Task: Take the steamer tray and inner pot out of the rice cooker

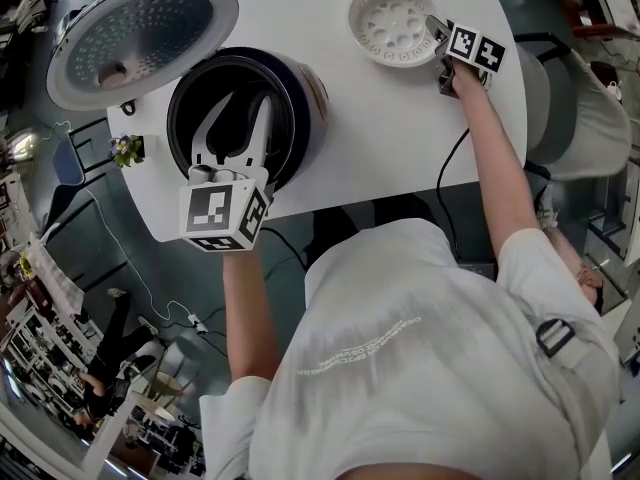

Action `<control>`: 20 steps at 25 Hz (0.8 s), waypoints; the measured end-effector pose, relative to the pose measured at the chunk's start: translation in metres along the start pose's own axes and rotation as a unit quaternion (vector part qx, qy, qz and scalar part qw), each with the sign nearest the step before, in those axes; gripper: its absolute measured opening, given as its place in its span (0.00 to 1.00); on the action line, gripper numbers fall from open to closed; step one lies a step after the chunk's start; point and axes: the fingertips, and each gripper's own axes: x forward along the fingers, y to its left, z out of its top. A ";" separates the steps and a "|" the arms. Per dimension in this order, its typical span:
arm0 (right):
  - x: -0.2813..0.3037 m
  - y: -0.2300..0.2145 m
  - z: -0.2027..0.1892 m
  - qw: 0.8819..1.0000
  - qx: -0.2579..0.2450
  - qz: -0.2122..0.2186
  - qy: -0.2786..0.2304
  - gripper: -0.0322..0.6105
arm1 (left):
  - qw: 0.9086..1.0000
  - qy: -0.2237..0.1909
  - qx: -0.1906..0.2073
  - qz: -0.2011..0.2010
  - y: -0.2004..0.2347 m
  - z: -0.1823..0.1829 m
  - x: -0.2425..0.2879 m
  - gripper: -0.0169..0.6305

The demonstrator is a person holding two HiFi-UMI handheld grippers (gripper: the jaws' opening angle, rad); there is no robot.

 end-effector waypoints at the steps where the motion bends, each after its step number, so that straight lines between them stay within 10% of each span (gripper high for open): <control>1: -0.004 0.001 -0.001 1.000 -0.001 0.002 -0.002 0.39 | 1.000 -0.002 -0.001 0.002 0.002 -0.001 -0.004 0.27; 20: -0.166 0.069 -0.005 0.992 -0.096 -0.024 -0.076 0.40 | 0.999 -0.034 -0.019 0.011 0.069 -0.023 -0.078 0.27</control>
